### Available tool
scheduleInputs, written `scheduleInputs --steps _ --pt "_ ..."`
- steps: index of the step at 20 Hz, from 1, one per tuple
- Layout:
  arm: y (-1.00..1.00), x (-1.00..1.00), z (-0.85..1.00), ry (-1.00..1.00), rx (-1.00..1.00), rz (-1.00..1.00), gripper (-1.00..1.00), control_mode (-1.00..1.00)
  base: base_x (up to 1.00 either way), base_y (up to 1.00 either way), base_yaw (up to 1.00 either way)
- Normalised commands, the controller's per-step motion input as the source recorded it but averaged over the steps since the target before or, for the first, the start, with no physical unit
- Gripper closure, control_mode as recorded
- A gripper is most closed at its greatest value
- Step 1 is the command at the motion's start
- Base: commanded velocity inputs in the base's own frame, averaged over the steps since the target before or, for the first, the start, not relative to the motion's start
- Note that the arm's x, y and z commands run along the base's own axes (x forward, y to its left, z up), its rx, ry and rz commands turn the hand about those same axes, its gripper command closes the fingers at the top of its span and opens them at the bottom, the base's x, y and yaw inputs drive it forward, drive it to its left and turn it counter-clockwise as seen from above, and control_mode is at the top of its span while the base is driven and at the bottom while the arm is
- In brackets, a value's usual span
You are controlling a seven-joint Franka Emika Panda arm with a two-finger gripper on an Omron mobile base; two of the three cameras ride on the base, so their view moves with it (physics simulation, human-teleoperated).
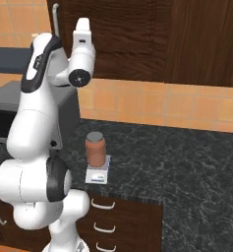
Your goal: Pick the honey bottle and place it on the digital scale for weighing, and close the cabinet.
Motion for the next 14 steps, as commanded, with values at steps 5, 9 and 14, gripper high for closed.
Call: scheduleInputs --steps 5,9,14 --pt "-0.03 0.81 -0.36 -0.01 0.00 -0.08 -1.00 -1.00 0.00 0.00 0.00" --pt "-0.03 0.99 -0.59 0.00 0.00 -0.10 -1.00 -1.00 0.00 0.00 0.00" --pt "-0.29 0.64 -0.46 0.04 0.00 -0.12 -1.00 -1.00 0.00 0.00 0.00"
